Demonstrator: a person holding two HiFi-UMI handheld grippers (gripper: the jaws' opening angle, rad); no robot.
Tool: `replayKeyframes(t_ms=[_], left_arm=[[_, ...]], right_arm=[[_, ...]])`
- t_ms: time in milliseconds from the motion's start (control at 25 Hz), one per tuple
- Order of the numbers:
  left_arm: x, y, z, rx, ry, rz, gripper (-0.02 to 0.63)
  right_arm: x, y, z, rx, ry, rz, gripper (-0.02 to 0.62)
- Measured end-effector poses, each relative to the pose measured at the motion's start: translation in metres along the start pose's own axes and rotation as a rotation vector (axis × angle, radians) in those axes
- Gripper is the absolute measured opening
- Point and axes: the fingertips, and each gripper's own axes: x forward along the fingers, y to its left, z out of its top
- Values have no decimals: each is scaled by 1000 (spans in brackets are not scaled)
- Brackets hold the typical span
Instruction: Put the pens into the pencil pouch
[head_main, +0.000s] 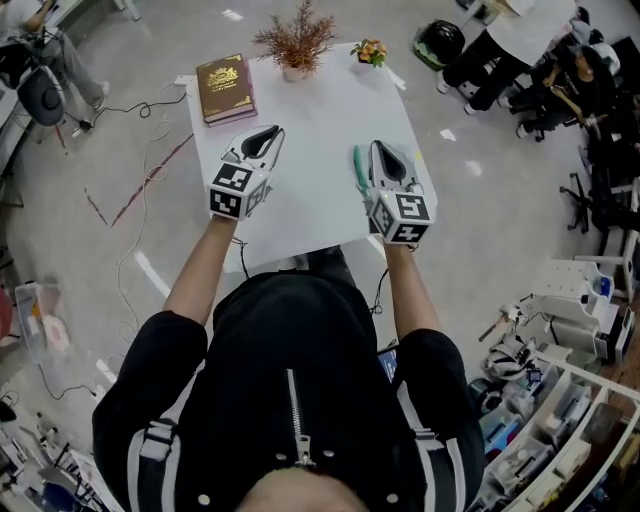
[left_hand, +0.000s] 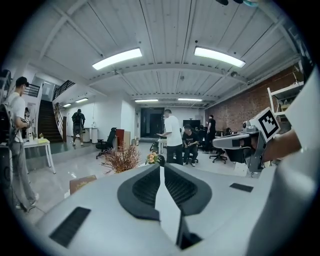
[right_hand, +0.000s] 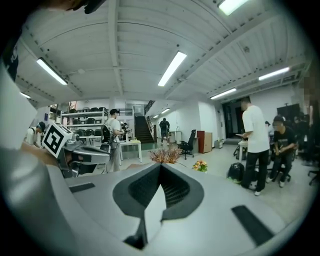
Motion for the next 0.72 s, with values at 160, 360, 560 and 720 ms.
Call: replayKeyframes(t_ms=[160,360,560,720], left_arm=[[2,0,-3,-9,7,-5,44],[2,1,-8,-21,16,-1,44],[-1,0,-15,-24,28,2,44],[-1,2,-18,-27,34,1,44]], right_arm=[[-4,0,-6,6,-2,21,8],[-5,-1,-10,14,3,21,8],[-9,-5,-16,26,15,15,8],[-7,-5,-20,18,25,11,8]])
